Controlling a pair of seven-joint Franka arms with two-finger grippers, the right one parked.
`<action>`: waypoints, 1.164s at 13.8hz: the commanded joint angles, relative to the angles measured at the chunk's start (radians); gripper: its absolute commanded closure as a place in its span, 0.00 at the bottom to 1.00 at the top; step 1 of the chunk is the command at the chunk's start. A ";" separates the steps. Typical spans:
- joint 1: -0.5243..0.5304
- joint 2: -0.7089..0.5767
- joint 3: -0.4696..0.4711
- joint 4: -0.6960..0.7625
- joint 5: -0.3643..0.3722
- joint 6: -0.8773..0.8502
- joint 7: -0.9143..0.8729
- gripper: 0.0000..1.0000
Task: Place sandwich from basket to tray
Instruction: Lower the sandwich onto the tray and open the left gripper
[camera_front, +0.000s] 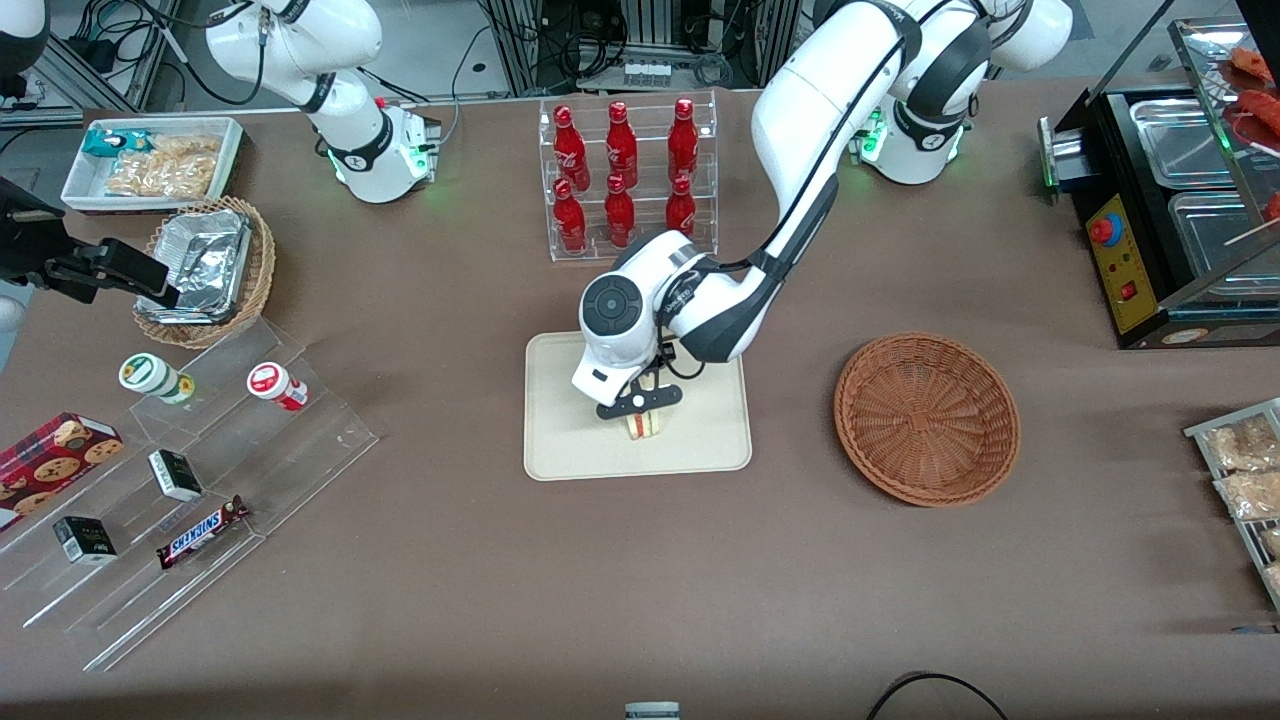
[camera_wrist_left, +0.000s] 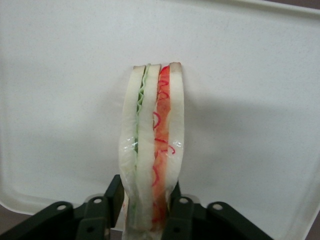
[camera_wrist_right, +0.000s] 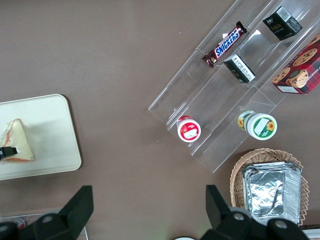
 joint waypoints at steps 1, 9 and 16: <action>-0.011 -0.020 0.007 0.033 0.015 -0.039 -0.019 0.00; 0.012 -0.172 0.054 0.024 0.058 -0.212 0.014 0.00; 0.177 -0.403 0.107 -0.250 0.052 -0.240 0.287 0.00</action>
